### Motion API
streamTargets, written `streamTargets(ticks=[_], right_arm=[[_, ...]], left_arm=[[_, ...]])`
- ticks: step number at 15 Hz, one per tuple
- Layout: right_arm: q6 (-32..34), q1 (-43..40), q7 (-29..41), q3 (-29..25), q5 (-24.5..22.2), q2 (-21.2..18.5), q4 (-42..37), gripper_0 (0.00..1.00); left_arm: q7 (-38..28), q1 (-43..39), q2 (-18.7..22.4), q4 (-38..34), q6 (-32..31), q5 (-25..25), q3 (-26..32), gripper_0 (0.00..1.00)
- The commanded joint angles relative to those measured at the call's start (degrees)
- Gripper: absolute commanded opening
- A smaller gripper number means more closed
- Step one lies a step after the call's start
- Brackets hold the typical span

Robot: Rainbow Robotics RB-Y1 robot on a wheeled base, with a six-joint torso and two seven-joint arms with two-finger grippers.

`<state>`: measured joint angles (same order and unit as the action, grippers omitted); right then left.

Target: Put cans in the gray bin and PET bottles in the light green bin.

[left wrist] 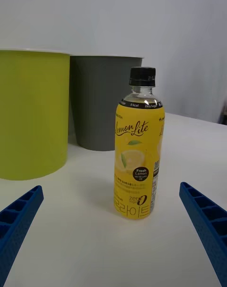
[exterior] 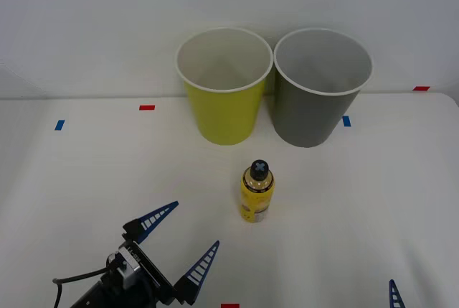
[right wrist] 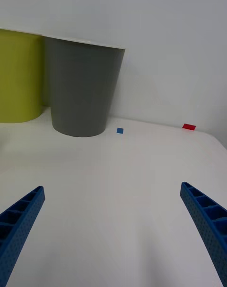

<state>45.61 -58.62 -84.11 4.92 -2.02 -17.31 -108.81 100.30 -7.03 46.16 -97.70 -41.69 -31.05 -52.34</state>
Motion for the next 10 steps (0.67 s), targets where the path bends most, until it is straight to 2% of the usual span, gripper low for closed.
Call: streamTargets(ticks=[1,6,10], right_arm=[[0.0,0.0,0.0,0.0,0.0,0.0,0.0,1.00],[0.0,0.0,0.0,0.0,0.0,0.0,0.0,1.00],[0.0,0.0,0.0,0.0,0.0,0.0,0.0,1.00]], left_arm=[[0.8,2.4,-1.3,1.7,0.4,0.5,-1.5,1.00],[1.7,4.3,-3.1,2.2,2.8,-0.4,-1.9,1.00],[2.1,8.5,-7.2,5.4,3.9,-1.3,-3.2,1.00]])
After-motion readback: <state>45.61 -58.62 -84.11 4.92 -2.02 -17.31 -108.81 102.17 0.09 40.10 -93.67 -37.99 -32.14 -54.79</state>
